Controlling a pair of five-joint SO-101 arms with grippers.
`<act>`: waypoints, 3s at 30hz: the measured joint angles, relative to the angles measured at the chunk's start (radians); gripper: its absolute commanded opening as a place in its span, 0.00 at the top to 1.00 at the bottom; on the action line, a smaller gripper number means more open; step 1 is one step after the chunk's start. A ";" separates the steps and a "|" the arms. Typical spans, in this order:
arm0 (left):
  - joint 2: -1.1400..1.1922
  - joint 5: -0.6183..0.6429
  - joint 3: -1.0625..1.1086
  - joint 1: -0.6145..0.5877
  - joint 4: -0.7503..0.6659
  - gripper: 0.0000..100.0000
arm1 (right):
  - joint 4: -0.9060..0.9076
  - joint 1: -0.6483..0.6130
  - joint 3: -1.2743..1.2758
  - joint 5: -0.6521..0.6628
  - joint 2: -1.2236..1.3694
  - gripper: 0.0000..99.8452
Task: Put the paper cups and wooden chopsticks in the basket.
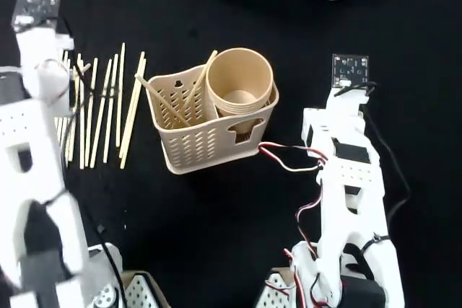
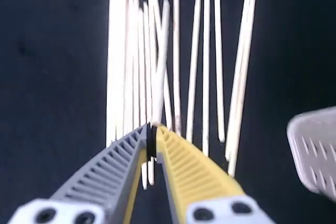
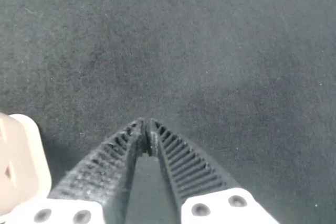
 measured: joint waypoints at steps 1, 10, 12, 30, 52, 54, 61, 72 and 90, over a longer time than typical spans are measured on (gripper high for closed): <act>-0.049 0.000 0.061 0.000 -0.052 0.97 | 0.000 0.000 0.000 0.000 0.000 0.99; -0.404 0.097 0.450 0.002 -0.437 0.97 | 0.000 0.000 0.000 0.000 0.000 0.99; -0.450 0.110 0.496 0.002 -0.482 0.97 | 0.000 0.000 0.000 0.000 0.000 0.99; 0.043 -0.057 0.344 0.038 -0.316 0.81 | 0.000 0.000 0.000 0.000 0.000 0.99; 0.921 0.011 -0.396 0.203 0.028 0.85 | 0.000 0.000 0.000 0.009 0.000 0.99; 0.954 0.023 -0.425 0.213 0.028 0.86 | 0.000 0.000 0.000 0.009 0.000 0.99; 1.023 0.026 -0.496 0.262 0.029 0.87 | 0.000 0.000 0.000 0.009 0.000 0.99; 1.056 0.028 -0.529 0.262 0.064 0.87 | 0.000 -0.003 0.000 0.009 0.000 0.99; 1.088 0.029 -0.555 0.281 0.117 0.96 | 0.000 -0.003 0.000 0.009 0.000 0.99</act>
